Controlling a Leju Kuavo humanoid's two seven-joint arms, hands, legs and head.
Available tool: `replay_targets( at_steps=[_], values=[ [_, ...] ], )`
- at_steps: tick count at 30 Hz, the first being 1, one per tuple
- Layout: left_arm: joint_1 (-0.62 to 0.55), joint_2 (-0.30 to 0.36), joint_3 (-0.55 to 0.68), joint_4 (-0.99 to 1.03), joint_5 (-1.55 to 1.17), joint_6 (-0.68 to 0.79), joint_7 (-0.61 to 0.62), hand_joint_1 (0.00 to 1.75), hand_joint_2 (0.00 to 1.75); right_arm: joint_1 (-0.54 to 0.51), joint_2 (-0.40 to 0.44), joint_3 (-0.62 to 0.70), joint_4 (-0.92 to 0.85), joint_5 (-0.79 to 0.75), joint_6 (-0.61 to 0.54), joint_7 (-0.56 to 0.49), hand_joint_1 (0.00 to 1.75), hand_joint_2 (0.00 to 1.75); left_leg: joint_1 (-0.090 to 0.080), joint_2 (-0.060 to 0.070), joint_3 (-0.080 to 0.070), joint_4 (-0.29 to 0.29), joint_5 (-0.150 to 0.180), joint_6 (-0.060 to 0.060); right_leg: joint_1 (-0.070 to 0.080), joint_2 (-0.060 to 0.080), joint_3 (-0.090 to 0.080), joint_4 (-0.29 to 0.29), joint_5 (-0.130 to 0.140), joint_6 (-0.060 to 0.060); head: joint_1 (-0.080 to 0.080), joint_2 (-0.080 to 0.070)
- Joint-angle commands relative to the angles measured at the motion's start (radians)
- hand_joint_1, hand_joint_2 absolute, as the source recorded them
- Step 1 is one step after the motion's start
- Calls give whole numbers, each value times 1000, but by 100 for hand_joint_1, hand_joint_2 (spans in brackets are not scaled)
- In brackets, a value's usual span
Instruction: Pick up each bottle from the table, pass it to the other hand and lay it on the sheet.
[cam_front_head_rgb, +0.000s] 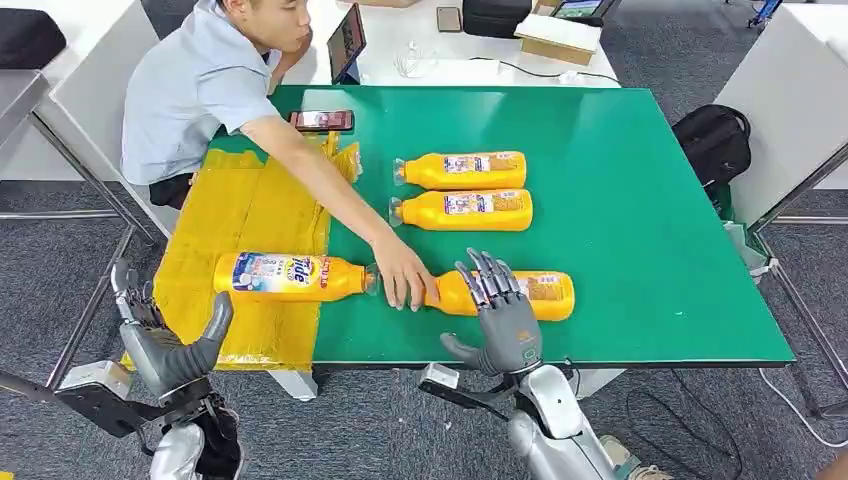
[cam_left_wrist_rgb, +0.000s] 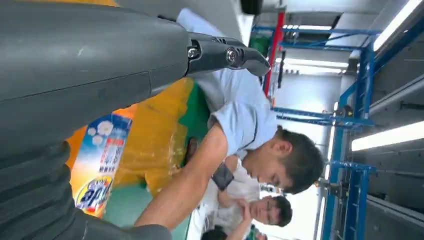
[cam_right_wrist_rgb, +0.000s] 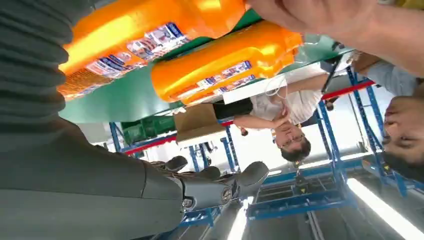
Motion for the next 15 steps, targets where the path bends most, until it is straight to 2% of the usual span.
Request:
replay_targets(
  at_steps=[1, 4, 8, 10, 15],
  values=[
    [-14, 2, -45, 15, -60, 51, 3, 0, 175, -185, -91, 13, 226, -77, 73, 142, 0, 175, 0, 2, 3, 0, -1, -1, 0, 1, 3, -1, -1, -1, 0, 0],
    [-30, 2, -49, 34, -62, 65, 3, 0, 175, -236, -93, 17, 334, -42, 80, 191, 0, 175, 0, 2, 5, 0, -1, -1, 1, 0, 6, -2, -1, -2, 0, 0],
    [-28, 8, -56, 49, -74, 76, 3, 0, 175, -239, -80, 13, 392, -35, 96, 237, 0, 175, -1, 0, 3, -1, 0, 0, 0, -1, 3, -1, 0, -1, 0, 0],
    [-13, 10, -52, 32, -78, 76, 3, 0, 175, -210, -87, 40, 360, 30, 75, 300, 0, 175, -1, 0, 4, -1, 0, 0, 0, -1, 4, -2, 0, -1, 0, 0],
    [15, 5, -39, 7, -89, 65, 3, 0, 175, -120, -119, 20, 188, 102, 70, 378, 0, 175, 0, 0, 5, -1, -1, 0, 0, -1, 5, -1, -2, -1, 0, 0]
  ],
)
